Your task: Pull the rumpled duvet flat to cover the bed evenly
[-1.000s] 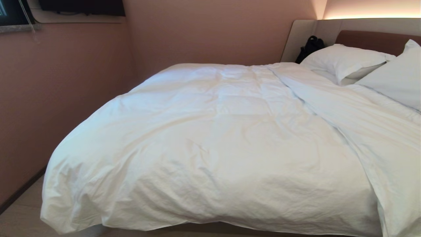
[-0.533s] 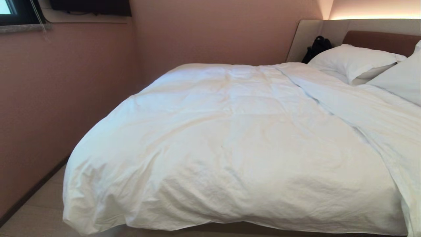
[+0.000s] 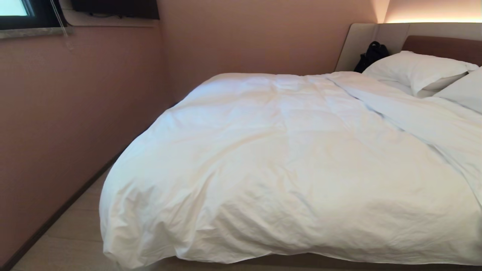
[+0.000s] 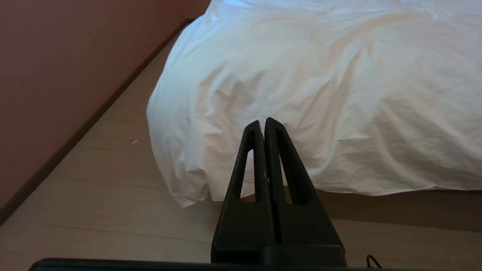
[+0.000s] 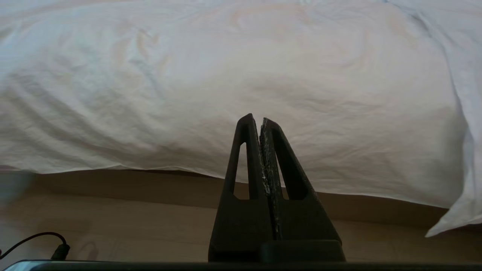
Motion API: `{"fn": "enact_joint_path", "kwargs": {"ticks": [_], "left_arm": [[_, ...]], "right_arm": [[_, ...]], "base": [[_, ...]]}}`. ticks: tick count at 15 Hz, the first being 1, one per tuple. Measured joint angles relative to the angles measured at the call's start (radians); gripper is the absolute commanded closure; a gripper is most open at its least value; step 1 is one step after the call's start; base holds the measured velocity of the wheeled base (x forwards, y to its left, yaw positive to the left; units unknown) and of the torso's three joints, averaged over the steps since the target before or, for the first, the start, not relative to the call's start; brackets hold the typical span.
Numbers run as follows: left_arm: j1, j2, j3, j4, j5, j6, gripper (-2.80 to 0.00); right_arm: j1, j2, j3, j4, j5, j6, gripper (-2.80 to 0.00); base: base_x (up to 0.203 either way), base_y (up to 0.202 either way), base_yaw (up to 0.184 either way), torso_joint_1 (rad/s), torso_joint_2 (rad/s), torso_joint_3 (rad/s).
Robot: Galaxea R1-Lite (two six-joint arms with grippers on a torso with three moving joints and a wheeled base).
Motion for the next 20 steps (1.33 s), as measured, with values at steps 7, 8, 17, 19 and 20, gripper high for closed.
{"fn": "enact_joint_path", "kwargs": {"ticks": [7,8,17,19,20], "left_arm": [[0.0,0.0,0.0,0.002,0.001,0.001,0.0],[0.0,0.0,0.0,0.002,0.0,0.001,0.0],[0.0,0.0,0.0,0.0,0.0,0.004,0.0],[0.0,0.0,0.0,0.001,0.0,0.004,0.0],[0.0,0.0,0.0,0.002,0.0,0.004,0.0]], "right_arm": [[0.0,0.0,0.0,0.0,0.001,0.0,0.0],[0.0,0.0,0.0,0.001,0.0,0.0,0.0],[-0.001,0.0,0.0,0.001,0.0,-0.001,0.0],[-0.001,0.0,0.0,0.001,0.0,0.0,0.0],[0.0,0.0,0.0,0.001,0.001,0.0,0.0]], "base": [[0.0,0.196,0.0,0.003,0.0,0.003],[0.0,0.196,-0.004,0.001,0.0,0.001],[0.0,0.196,-0.001,0.003,0.0,0.002],[0.0,0.195,0.0,0.001,0.0,0.001],[0.0,0.199,0.001,0.002,0.01,0.001]]}}
